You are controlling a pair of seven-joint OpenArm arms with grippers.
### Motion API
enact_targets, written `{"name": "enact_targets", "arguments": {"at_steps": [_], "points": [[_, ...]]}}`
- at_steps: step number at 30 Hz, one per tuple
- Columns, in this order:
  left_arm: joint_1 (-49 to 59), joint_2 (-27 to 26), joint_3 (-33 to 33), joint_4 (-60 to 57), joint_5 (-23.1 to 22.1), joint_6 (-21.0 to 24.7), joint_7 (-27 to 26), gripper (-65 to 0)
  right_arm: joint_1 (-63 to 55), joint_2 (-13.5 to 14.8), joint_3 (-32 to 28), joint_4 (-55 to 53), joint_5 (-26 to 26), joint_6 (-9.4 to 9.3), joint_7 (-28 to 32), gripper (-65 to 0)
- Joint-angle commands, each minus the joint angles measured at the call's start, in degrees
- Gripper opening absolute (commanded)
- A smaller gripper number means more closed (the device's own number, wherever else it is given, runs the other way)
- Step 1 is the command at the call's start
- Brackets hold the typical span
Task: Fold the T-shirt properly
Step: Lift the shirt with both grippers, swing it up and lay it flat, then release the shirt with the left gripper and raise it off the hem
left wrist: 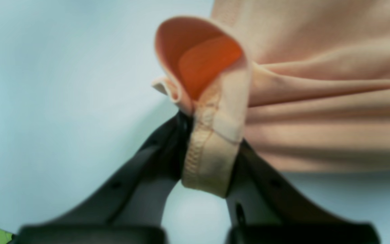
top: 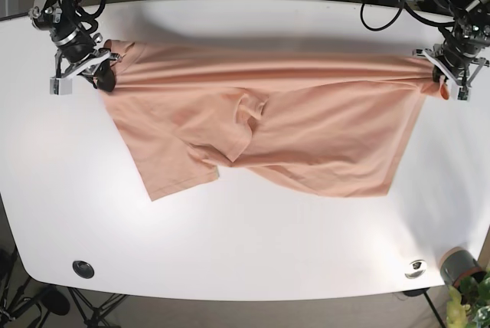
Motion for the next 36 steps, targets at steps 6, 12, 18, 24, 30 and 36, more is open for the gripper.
{"name": "enact_targets", "arguments": {"at_steps": [6, 12, 18, 24, 30, 36], "points": [[0.30, -1.76, -0.32, 1.01, 0.34, 0.30, -1.04, -64.6, -3.12, -1.45, 0.63, 1.44, 0.70, 0.50, 1.66, -29.5], [0.30, -1.85, -0.14, 1.01, 0.34, 0.39, -0.96, -64.0, -6.19, -2.42, 0.54, 5.48, 5.54, 0.50, 1.66, -9.8], [0.13, -1.76, -0.06, 1.27, 0.07, 0.39, -0.87, -40.3, -3.91, -2.24, 0.54, 5.65, 7.21, -0.03, 1.49, -9.8], [-0.05, -1.85, -0.06, 4.26, 0.07, 0.39, -0.78, -27.1, 0.66, -0.13, 0.37, 0.64, 7.21, -0.03, 0.08, -9.8], [0.04, -1.85, -0.14, 8.31, -0.01, -0.05, -0.69, -27.1, 5.32, 2.24, 0.19, -5.51, 7.21, -0.12, -0.89, -9.8], [0.04, -1.50, -0.06, 12.52, -0.10, -0.14, -0.69, -27.1, 9.19, 4.88, 0.02, -12.46, 7.21, -0.12, -0.97, -9.8]]}}
